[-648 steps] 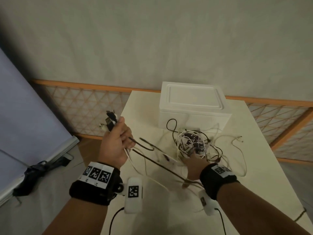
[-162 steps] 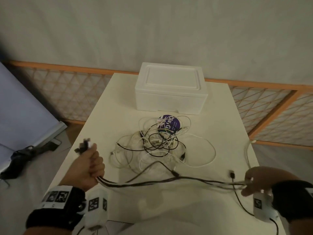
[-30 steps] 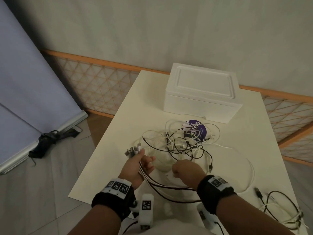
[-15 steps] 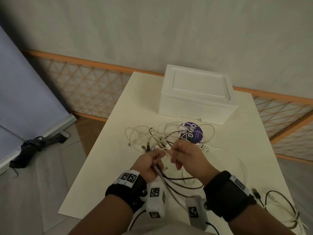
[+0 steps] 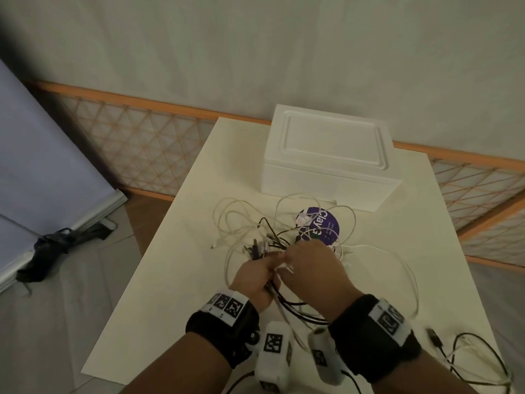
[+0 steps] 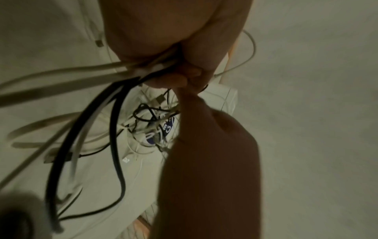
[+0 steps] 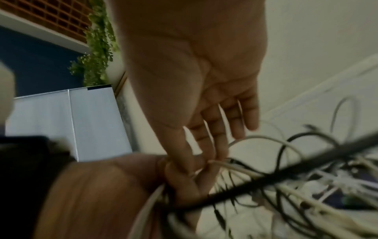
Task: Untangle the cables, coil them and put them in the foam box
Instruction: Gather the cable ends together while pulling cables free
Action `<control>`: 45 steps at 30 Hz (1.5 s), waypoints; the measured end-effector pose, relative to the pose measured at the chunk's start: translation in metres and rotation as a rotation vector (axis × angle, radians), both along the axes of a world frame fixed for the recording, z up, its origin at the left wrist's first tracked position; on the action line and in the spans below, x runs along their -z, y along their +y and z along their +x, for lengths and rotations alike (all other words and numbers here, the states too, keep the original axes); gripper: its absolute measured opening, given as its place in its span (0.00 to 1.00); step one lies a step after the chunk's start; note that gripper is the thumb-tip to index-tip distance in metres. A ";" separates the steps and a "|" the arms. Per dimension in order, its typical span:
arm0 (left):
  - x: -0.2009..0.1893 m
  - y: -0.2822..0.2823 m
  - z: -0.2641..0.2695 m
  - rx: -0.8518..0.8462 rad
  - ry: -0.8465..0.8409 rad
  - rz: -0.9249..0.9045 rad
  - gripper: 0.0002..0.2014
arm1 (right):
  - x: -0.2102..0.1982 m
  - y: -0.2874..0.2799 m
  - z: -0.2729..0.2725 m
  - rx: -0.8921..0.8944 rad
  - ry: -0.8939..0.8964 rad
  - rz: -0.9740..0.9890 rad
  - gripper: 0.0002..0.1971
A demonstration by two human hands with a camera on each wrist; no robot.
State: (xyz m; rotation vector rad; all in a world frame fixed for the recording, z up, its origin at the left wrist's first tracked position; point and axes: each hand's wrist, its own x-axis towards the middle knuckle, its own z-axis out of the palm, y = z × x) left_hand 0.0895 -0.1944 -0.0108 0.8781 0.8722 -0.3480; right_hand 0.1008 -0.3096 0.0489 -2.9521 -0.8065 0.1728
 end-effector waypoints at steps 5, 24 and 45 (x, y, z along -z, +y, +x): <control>-0.009 0.002 0.002 -0.054 0.018 -0.035 0.04 | 0.004 0.011 0.004 0.070 0.020 -0.067 0.08; -0.028 -0.014 0.016 0.026 -0.035 -0.072 0.19 | -0.022 -0.058 0.002 0.231 0.176 0.271 0.14; -0.047 0.015 0.020 -0.099 -0.062 -0.134 0.04 | -0.044 -0.077 -0.006 0.174 0.188 -0.052 0.06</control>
